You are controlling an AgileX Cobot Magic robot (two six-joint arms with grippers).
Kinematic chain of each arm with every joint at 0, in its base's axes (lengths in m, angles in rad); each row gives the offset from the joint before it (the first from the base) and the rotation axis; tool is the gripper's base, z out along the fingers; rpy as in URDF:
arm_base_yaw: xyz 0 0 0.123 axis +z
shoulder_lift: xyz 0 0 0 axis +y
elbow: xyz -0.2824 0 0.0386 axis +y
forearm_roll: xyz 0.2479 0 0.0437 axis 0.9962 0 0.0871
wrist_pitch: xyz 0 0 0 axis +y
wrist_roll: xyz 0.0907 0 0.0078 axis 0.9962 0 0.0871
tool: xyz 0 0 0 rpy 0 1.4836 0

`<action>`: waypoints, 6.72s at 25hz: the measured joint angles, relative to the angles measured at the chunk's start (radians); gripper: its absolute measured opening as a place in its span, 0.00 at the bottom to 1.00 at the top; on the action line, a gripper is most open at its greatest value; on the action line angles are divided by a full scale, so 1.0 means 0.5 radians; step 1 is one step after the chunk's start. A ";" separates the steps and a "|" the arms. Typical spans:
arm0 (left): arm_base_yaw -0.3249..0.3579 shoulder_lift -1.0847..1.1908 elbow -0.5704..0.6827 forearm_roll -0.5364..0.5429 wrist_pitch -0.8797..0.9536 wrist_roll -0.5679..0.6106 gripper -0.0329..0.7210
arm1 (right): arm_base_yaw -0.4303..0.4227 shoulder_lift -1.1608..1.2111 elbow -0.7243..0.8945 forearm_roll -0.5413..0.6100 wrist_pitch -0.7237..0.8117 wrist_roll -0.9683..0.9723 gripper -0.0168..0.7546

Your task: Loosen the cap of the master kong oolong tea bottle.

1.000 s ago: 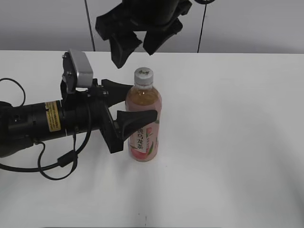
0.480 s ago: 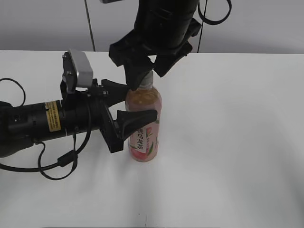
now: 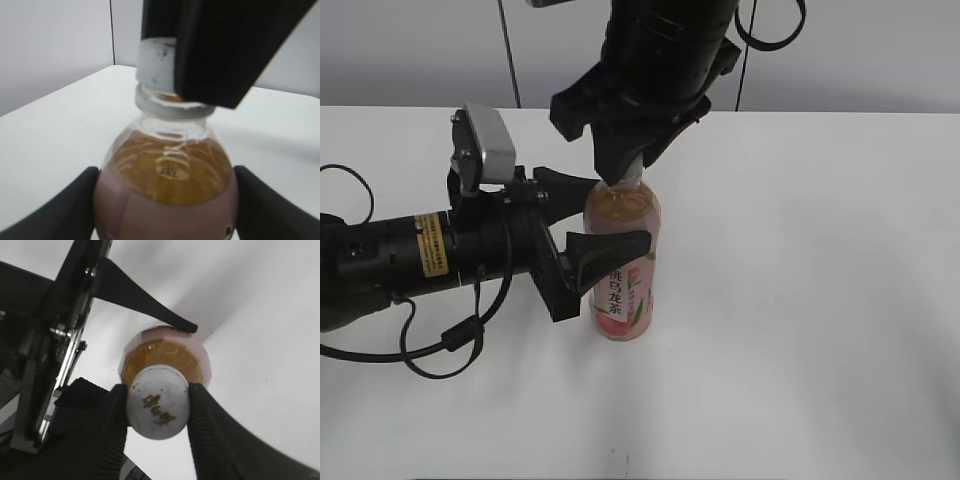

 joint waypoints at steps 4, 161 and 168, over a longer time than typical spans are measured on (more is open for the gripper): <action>0.000 0.000 0.000 0.000 0.000 0.000 0.67 | 0.000 0.000 0.000 0.000 0.000 -0.146 0.38; -0.002 0.001 0.000 -0.223 0.063 -0.022 0.67 | -1.085 -0.963 0.750 -0.552 -0.027 -0.153 0.76; -0.002 0.001 0.000 -0.242 0.066 -0.020 0.67 | -1.085 -1.566 0.931 -0.552 -0.022 -0.114 0.76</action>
